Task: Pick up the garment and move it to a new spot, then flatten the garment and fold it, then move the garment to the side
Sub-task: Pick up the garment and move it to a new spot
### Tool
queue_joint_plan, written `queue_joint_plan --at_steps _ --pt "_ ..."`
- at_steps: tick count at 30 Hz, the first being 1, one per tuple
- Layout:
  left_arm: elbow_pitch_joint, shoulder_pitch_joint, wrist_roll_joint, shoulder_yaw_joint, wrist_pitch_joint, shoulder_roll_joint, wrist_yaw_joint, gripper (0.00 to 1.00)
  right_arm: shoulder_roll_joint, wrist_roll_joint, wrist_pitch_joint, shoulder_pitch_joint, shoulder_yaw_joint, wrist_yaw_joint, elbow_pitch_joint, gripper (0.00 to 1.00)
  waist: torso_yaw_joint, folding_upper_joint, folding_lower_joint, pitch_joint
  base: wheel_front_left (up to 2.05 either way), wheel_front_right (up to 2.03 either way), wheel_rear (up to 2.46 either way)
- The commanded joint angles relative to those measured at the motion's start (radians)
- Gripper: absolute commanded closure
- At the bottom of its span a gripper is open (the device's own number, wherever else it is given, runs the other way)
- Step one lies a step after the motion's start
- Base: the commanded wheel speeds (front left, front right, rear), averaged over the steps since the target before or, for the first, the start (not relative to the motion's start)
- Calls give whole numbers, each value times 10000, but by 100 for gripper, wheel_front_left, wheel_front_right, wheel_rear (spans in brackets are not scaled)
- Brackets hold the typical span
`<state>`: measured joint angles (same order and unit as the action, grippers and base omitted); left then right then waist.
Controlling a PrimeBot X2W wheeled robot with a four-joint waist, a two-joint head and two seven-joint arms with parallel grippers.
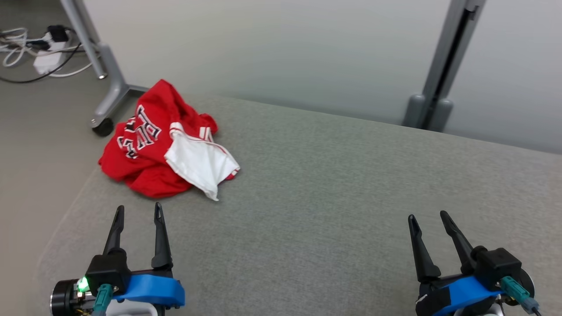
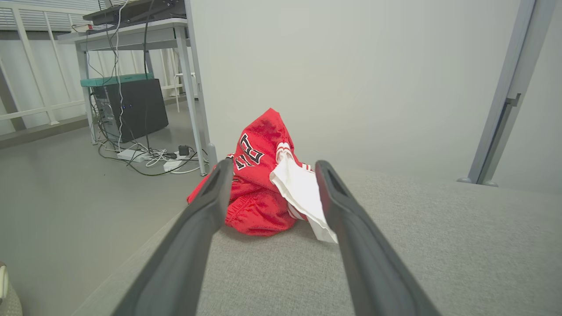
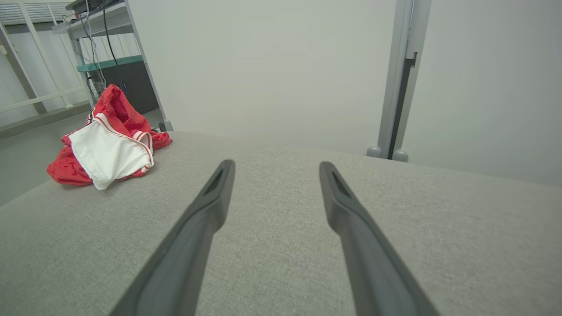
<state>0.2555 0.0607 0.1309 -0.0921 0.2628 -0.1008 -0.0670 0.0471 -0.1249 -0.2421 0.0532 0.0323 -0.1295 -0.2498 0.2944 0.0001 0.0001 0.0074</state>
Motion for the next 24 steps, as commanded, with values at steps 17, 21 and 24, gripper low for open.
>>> queue_joint_plan --at_steps 17,21,24 --pt "-299 -327 322 322 30 -161 -306 0 59 327 171 235 83 -22 85 0 1560 -1 -1 426 0 0 0" --pt "-301 -243 363 347 29 -131 -372 0 61 385 227 237 124 -22 144 0 1424 -1 -1 550 0 0 0" --pt "-324 -45 444 367 30 -112 -338 0 59 469 276 278 88 -22 199 0 1243 -1 -1 670 0 0 0"
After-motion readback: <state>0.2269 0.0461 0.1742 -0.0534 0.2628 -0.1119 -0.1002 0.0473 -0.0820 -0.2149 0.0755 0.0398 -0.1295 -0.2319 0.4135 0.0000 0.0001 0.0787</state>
